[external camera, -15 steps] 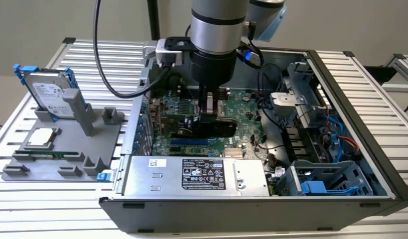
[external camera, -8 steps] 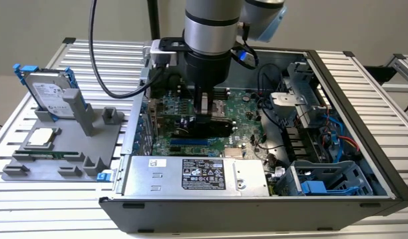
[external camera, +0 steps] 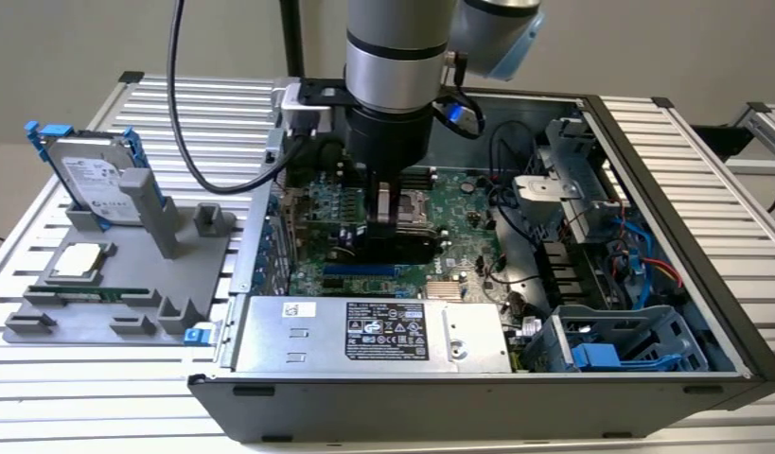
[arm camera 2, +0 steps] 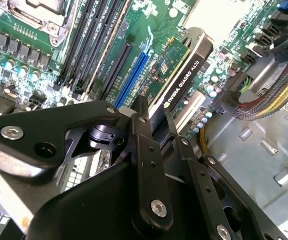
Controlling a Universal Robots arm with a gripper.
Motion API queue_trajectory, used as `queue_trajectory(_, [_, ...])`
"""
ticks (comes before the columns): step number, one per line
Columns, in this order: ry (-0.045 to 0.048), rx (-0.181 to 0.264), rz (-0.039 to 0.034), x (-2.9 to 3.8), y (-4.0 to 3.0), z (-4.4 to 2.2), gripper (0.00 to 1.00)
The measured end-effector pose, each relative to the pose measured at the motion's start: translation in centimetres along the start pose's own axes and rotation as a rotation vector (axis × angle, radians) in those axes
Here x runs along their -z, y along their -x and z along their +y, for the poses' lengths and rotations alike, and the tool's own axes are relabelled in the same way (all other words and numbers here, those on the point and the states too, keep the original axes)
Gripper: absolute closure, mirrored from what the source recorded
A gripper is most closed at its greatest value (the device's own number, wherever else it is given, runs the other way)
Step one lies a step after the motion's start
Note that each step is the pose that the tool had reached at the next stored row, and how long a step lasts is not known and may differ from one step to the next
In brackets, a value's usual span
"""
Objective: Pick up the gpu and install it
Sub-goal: 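Insert the gpu into the slot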
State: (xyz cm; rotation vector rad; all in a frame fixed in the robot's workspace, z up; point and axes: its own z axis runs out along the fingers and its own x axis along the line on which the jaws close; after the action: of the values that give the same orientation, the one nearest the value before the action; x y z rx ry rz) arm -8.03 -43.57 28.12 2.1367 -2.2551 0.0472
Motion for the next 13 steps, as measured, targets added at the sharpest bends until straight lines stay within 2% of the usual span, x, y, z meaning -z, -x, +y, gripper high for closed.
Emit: queue_trajectory(13, [0.0, 0.0, 0.0001, -0.55, 0.29, 0.45, 1.0])
